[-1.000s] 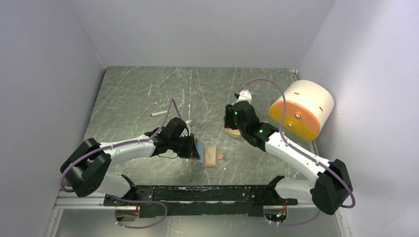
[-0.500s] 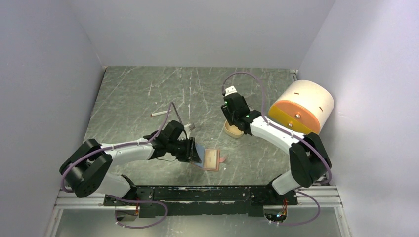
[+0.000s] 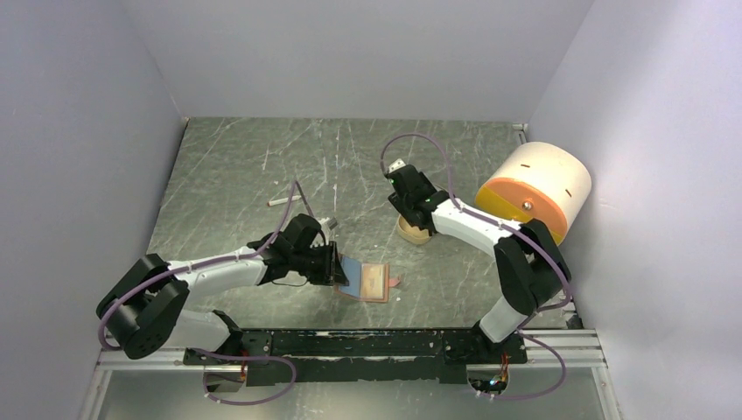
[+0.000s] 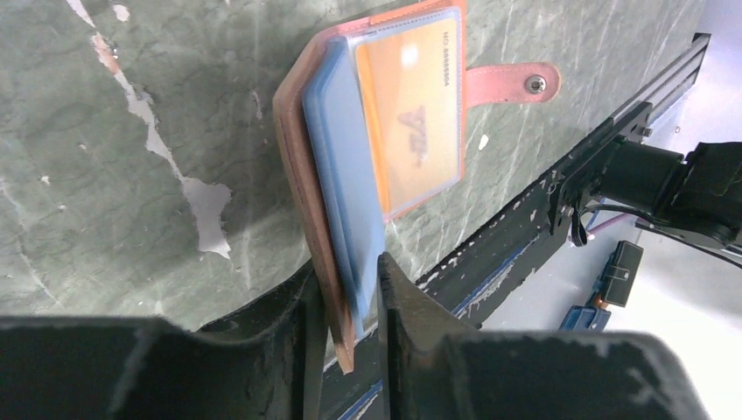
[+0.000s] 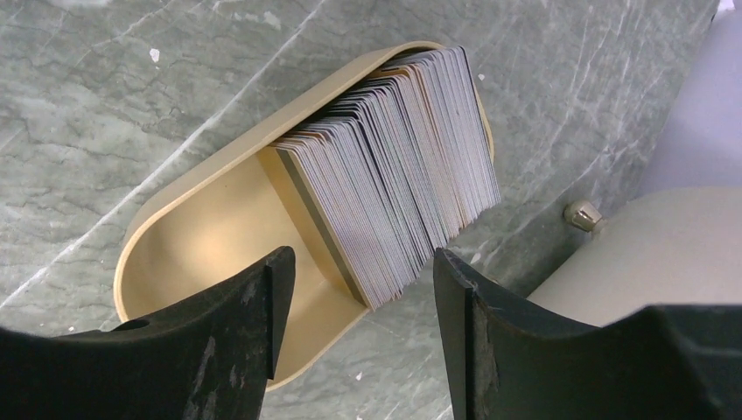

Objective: Put the credit cards into the card holder
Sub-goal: Pick up the credit card from the storage box.

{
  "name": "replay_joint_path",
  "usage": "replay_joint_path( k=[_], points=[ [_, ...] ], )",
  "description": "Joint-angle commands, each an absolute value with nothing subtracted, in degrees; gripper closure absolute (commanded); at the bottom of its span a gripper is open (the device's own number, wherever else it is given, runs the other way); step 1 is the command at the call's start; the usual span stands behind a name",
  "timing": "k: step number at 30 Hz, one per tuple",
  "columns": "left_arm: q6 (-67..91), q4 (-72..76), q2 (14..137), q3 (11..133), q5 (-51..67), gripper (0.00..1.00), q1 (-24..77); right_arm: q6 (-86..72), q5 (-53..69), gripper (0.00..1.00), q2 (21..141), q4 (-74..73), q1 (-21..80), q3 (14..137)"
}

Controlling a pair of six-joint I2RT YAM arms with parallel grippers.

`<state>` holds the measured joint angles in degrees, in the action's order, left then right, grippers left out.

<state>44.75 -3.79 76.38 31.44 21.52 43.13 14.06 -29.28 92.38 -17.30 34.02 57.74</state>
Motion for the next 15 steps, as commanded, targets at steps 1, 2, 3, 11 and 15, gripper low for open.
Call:
replay_joint_path(
  k=[1, 2, 3, 11, 15],
  points=[
    [43.7, -5.7, 74.8, 33.2, 18.9, 0.71, 42.8, 16.2, -30.6, 0.37, 94.7, -19.4, 33.7, 60.2],
    [43.9, -5.6, 74.5, 33.0, 18.6, 0.71, 42.8, 16.3, -30.3, 0.37, 94.9, -19.2, 33.7, 60.1],
    [44.2, -5.1, 74.3, 32.6, 18.2, 0.72, 42.7, 16.5, -30.6, 0.37, 95.0, -18.7, 33.7, 59.8],
    [44.6, 0.9, 75.5, 30.6, 23.0, 0.75, 42.7, 17.7, -35.2, 0.37, 97.8, -18.3, 33.8, 60.2],
    [44.1, 0.3, 75.0, 30.6, 23.1, 0.75, 42.7, 18.2, -38.5, 0.37, 99.8, -18.3, 33.7, 60.7]
  ],
)
